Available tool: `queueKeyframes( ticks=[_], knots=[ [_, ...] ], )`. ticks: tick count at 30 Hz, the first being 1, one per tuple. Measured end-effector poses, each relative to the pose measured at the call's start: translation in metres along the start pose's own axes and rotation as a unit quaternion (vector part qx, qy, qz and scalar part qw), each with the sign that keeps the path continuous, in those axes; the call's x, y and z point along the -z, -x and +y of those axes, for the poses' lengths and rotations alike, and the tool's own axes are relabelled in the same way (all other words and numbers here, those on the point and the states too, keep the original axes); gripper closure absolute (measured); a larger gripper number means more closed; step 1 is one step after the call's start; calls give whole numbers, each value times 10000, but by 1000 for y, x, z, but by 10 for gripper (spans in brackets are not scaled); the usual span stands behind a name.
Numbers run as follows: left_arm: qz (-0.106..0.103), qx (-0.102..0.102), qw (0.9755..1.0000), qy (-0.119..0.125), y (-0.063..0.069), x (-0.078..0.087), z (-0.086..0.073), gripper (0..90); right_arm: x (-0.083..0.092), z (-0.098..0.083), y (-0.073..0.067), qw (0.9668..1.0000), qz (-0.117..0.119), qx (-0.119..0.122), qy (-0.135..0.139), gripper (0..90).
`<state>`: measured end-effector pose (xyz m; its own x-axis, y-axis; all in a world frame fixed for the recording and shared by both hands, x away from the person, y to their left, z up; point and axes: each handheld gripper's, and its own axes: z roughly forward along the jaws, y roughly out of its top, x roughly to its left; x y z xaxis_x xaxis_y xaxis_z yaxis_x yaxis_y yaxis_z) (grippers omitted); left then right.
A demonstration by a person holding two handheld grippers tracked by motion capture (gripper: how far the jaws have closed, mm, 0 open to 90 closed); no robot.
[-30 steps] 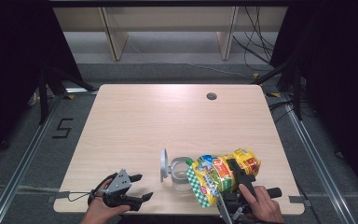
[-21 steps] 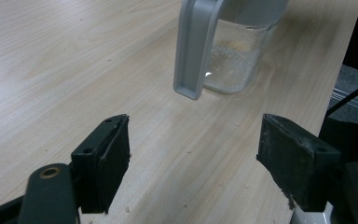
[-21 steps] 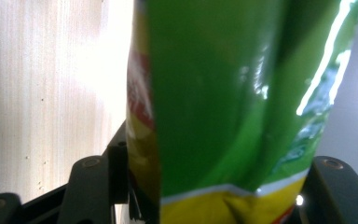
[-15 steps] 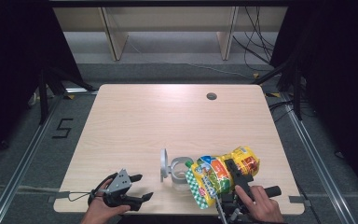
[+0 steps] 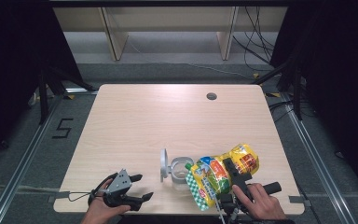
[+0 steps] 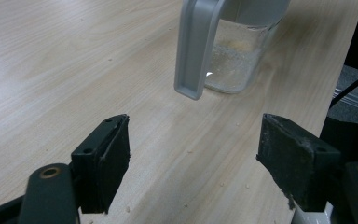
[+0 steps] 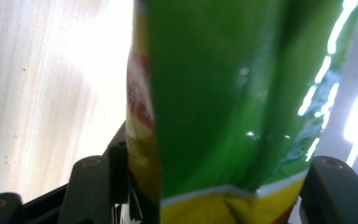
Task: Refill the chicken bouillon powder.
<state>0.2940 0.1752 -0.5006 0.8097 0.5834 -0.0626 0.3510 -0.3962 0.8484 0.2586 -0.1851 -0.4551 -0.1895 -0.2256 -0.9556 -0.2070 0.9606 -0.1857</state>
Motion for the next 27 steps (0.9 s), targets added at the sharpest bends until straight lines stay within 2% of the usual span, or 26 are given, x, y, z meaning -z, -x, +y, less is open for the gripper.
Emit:
queueKeyframes(
  ticks=[2, 3, 4, 6, 8, 11, 12, 13, 15, 20, 22, 24, 26, 27],
  knots=[
    [6, -7, 10000, 32, 0, -1, 0, 245, -1, 0, 4, 9996, -71, 273, 73, 425],
    [-37, 6, 10000, -56, 0, 0, 0, 245, -1, 0, 5, 9994, -66, 332, 89, 425],
    [-40, 9, 10000, -64, 0, 0, 0, 245, 0, 0, 4, 9997, -35, 258, 27, 426],
    [-42, 10, 10000, -63, 0, 0, 0, 245, -2, 1, 9, 9977, -14, 672, 55, 444],
    [-55, 22, 10000, -39, 0, -1, 0, 245, -3, 0, 9, 9978, 15, 666, 21, 454],
    [-54, 55, 10000, 4, 0, -2, 0, 245, -6, -2, 15, 9957, 43, 923, 84, 456],
    [-56, 49, 10000, 0, 0, -2, 0, 245, -7, -2, 17, 9941, 15, 1081, 96, 457],
    [-51, 35, 10000, -24, 0, -1, 0, 245, -7, -2, 17, 9947, 42, 1022, 67, 457],
    [-42, 22, 10000, -50, 0, -1, 0, 245, -7, -3, 21, 9929, 11, 1188, 93, 459],
    [-47, 31, 10000, -4, 0, -2, -1, 245, -7, -3, 25, 9903, 8, 1387, 126, 470],
    [-57, 48, 10000, -7, 0, -2, -1, 245, -7, -3, 29, 9879, -8, 1541, 168, 486],
    [-46, 31, 10000, -27, 0, -2, -1, 245, -5, -4, 28, 9906, 21, 1364, 50, 489],
    [-30, 64, 10000, 48, 0, -3, -1, 245, -4, -4, 30, 9904, -4, 1380, 41, 490],
    [-49, -67, 10000, -8, -2, -2, 0, 245, -4, -4, 32, 9902, -25, 1395, 31, 491]
  ],
)
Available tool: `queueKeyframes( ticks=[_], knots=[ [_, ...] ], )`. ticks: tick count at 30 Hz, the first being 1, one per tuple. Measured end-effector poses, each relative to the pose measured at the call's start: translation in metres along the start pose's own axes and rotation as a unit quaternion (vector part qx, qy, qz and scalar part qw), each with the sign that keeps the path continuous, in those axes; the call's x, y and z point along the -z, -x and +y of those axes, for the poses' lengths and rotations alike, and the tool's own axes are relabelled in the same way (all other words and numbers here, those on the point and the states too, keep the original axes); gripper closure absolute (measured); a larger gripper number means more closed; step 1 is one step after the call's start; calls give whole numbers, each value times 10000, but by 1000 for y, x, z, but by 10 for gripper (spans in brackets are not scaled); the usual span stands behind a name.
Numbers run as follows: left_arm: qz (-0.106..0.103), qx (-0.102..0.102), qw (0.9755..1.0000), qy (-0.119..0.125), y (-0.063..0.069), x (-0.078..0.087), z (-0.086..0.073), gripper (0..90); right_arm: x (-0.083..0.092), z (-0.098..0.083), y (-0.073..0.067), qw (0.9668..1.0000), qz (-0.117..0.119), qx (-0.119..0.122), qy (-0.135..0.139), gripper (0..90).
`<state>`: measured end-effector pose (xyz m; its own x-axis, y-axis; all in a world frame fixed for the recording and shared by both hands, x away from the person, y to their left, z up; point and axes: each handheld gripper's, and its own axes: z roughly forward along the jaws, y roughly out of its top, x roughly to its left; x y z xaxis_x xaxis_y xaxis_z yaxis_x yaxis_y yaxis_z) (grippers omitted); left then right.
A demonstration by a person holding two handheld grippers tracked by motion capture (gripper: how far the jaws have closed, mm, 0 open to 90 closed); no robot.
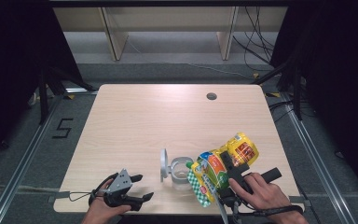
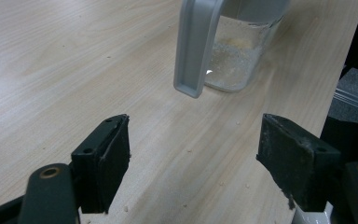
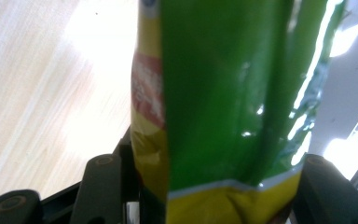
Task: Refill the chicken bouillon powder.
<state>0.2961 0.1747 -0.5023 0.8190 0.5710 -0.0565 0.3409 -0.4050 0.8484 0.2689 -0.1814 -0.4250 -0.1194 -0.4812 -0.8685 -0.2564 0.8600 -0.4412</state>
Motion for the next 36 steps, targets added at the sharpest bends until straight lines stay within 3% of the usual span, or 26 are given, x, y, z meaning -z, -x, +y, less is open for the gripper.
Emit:
queueKeyframes(
  ticks=[1, 2, 3, 4, 5, 7, 8, 11, 12, 15, 18, 20, 23, 24, 28, 31, 36],
  knots=[
    [0, -3, 10000, -13, 0, 0, 0, 245, 0, -1, 2, 10000, 13, 38, 12, 491],
    [1, 133, 9999, -8, 1, -1, -1, 245, 1, -1, 3, 10000, 27, 76, 1, 491],
    [9, 96, 9999, -37, 1, 0, 0, 245, 1, -1, 5, 9999, 19, 119, 10, 491],
    [8, -8, 10000, -34, 0, 0, 0, 245, 0, -1, 8, 9993, -14, 365, 57, 492],
    [21, 86, 9999, -71, 1, 0, 0, 245, -1, 0, 9, 9991, 6, 412, 53, 492],
    [46, 85, 9999, -66, 2, 0, 0, 245, -2, 1, 10, 9985, 18, 542, 64, 493],
    [55, -42, 10000, -62, 1, 1, 1, 245, -2, 1, 10, 9981, 35, 611, 91, 496],
    [36, 131, 9999, 3, 2, 0, 0, 245, -3, 2, 12, 9977, 112, 654, 140, 512],
    [19, 23, 10000, 51, 1, -1, 0, 246, -3, 3, 13, 9973, 110, 717, 144, 514],
    [3, 99, 9999, -35, 2, 1, 0, 245, -2, 2, 15, 9971, 27, 738, 155, 519],
    [3, -39, 10000, -45, 0, 1, 1, 245, -3, 2, 18, 9966, 74, 805, 174, 521],
    [-5, 128, 9999, -12, 2, 1, 0, 245, -2, 2, 18, 9965, 27, 808, 189, 521],
    [4, -14, 10000, -26, 0, 1, 1, 246, -2, 1, 19, 9963, 25, 839, 183, 522],
    [3, 121, 9999, -38, 1, 0, 0, 245, -2, 1, 19, 9964, 78, 827, 191, 522],
    [-19, 163, 9999, 8, 2, 0, 0, 245, -1, 1, 20, 9957, 16, 897, 210, 522],
    [-9, 21, 10000, 0, 0, 0, 1, 245, -1, 1, 21, 9954, 16, 930, 209, 522],
    [-8, 28, 10000, 4, 0, 0, 1, 245, -1, 2, 21, 9957, 4, 900, 222, 523]
  ],
)
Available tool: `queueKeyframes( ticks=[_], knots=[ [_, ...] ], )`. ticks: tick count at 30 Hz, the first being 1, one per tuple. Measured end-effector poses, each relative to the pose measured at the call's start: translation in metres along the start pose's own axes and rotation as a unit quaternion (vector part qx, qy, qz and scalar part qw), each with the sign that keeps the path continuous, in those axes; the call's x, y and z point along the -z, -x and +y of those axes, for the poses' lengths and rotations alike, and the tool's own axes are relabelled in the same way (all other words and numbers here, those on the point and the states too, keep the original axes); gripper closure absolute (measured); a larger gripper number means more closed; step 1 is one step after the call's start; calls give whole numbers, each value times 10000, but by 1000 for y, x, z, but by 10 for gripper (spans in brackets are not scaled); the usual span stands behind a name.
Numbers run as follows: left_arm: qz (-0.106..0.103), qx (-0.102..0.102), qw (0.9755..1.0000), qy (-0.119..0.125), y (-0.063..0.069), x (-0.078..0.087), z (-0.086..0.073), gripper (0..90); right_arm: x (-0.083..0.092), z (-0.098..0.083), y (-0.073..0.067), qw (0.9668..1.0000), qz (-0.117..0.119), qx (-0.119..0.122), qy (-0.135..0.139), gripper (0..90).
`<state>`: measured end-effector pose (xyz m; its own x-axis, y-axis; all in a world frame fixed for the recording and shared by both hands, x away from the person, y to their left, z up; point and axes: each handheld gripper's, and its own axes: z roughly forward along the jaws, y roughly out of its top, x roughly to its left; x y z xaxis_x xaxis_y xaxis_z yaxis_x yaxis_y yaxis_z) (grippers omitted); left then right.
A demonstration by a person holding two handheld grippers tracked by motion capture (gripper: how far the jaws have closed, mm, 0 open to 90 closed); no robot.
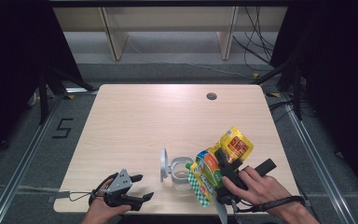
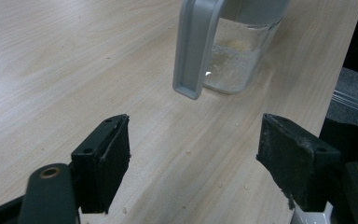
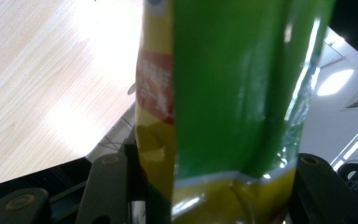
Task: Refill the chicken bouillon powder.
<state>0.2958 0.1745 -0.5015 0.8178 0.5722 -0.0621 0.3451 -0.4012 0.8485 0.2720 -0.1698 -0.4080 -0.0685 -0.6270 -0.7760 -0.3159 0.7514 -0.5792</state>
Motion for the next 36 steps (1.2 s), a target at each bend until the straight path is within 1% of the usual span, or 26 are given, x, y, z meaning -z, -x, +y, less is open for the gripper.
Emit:
queueKeyframes(
  ticks=[1, 2, 3, 4, 5, 6, 7, 8, 10, 13, 14, 15, 18, 19, 20, 21, 23, 24, 27, 28, 30, 31, 32, 34, 35, 36],
  knots=[
    [-4, -2, 10000, -5, 0, 0, 0, 245, 0, 0, 0, 10000, 2, 12, 11, 523],
    [6, 112, 9999, -25, 1, 0, 0, 245, 0, 0, 1, 10000, 59, 4, 49, 523],
    [25, 68, 10000, -65, 1, 0, 0, 244, -1, 0, 4, 9998, 20, 158, 118, 522],
    [9, 85, 10000, -34, 1, 0, 0, 244, -1, 0, 7, 9991, 65, 414, 36, 523],
    [5, 92, 10000, -30, 1, 0, 0, 244, -1, -1, 9, 9987, 54, 510, 22, 523],
    [6, 102, 9999, -25, 1, 0, 0, 244, -1, 0, 9, 9988, 62, 482, 41, 523],
    [-8, 142, 9999, 11, 2, -1, 0, 243, -2, 1, 6, 9995, 80, 316, 44, 523],
    [-3, 28, 10000, 12, 0, -1, 0, 244, -2, 1, 5, 9995, 34, 315, 58, 523],
    [24, 33, 10000, 16, 1, -1, 0, 243, -3, -1, 8, 9984, 34, 560, 93, 523],
    [-3, 38, 10000, 22, 0, -1, 0, 243, -2, -2, 8, 9987, 69, 500, 63, 523],
    [14, -37, 10000, -37, -1, 0, 0, 243, -2, -2, 8, 9987, 79, 496, 65, 523],
    [2, 118, 9999, -21, 1, -1, 0, 243, -2, -2, 8, 9986, 89, 522, 68, 523],
    [-28, -9, 10000, -17, -1, 0, 1, 242, -2, -1, 11, 9969, 34, 783, 66, 523],
    [-36, 7, 10000, -2, -1, 0, 1, 241, -4, -1, 12, 9966, 96, 814, 118, 523],
    [-25, 29, 10000, 44, -1, -1, 1, 241, -3, -2, 13, 9967, 3, 806, 52, 523],
    [-41, 175, 9998, 31, 1, -2, 1, 240, -4, -2, 13, 9965, 86, 820, 115, 523],
    [-19, 168, 9998, 71, 1, -2, 1, 234, -5, -2, 14, 9961, 94, 866, 117, 523],
    [-41, 36, 10000, 28, 0, -1, 2, 233, -4, -2, 14, 9964, 42, 848, 75, 523],
    [-20, 150, 9999, 71, 2, -1, 1, 229, -4, -1, 14, 9969, 76, 774, 119, 523],
    [12, 94, 10000, -19, 2, 0, 1, 229, -4, -1, 14, 9967, 20, 803, 89, 523],
    [55, 115, 9999, 33, 2, 1, 0, 228, -4, -1, 15, 9963, 1, 856, 64, 524],
    [36, 38, 10000, 78, 1, 1, 1, 228, -5, -1, 15, 9963, 60, 853, 105, 523],
    [28, 99, 9999, 57, 1, 1, 1, 229, -4, 0, 15, 9960, 77, 880, 97, 523],
    [35, 57, 10000, 20, 0, 2, 1, 229, -2, 0, 15, 9963, 0, 853, 66, 523],
    [37, 53, 10000, 17, 0, 1, 1, 228, -2, 0, 15, 9966, 54, 816, 100, 524],
    [27, 196, 9998, 9, 2, 1, 0, 228, -2, 0, 15, 9963, 46, 855, 106, 524]
  ],
)
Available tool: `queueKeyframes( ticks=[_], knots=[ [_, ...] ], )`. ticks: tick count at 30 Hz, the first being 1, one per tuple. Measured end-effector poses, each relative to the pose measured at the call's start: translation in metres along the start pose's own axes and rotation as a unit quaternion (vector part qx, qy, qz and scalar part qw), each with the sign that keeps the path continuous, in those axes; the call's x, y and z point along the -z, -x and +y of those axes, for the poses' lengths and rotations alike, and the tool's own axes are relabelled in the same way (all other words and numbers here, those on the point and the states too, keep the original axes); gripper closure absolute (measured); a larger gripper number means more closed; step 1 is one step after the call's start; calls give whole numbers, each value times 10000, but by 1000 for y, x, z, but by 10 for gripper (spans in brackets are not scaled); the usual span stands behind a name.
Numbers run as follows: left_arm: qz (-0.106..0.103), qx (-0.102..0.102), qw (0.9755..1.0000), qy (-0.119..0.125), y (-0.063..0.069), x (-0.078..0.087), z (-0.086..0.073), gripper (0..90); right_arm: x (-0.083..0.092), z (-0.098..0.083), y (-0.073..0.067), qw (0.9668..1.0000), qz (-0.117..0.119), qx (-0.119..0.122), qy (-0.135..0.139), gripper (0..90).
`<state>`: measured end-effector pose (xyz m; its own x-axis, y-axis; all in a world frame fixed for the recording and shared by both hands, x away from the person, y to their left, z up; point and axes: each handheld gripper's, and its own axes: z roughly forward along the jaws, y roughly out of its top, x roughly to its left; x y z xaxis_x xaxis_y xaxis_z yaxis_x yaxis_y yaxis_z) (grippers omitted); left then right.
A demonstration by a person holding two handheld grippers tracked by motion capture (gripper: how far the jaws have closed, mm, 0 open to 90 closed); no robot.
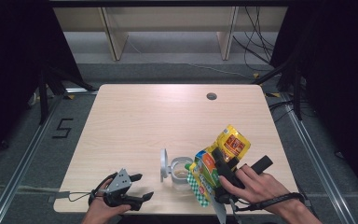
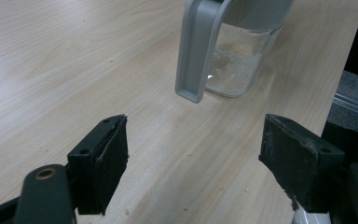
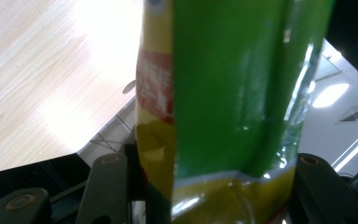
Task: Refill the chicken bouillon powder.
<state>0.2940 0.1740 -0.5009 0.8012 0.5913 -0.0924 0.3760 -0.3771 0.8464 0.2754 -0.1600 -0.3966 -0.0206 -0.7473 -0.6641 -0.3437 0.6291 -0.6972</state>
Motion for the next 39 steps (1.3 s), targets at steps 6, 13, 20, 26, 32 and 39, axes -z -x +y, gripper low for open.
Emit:
queueKeyframes(
  ticks=[6, 13, 20, 26, 32, 39],
  knots=[
    [18, -120, 9999, -2, -1, -1, 0, 229, -1, -1, -1, 10000, -15, -1, -71, 524],
    [35, -50, 10000, 16, -1, -1, 0, 229, -1, -2, 0, 10000, 9, 74, -44, 524],
    [45, -132, 9999, -4, -1, -1, 0, 229, 0, -1, 1, 9999, 19, 102, -31, 524],
    [58, -25, 10000, -42, -1, 0, -1, 229, -1, 0, 1, 9999, 28, 142, -10, 524],
    [77, -123, 9999, -20, -1, 0, 0, 229, -1, 0, 2, 9997, 18, 231, 14, 524],
    [84, -38, 9999, -48, 1, 1, -1, 229, -1, 0, 2, 9999, 9, 140, 16, 525]
  ],
)
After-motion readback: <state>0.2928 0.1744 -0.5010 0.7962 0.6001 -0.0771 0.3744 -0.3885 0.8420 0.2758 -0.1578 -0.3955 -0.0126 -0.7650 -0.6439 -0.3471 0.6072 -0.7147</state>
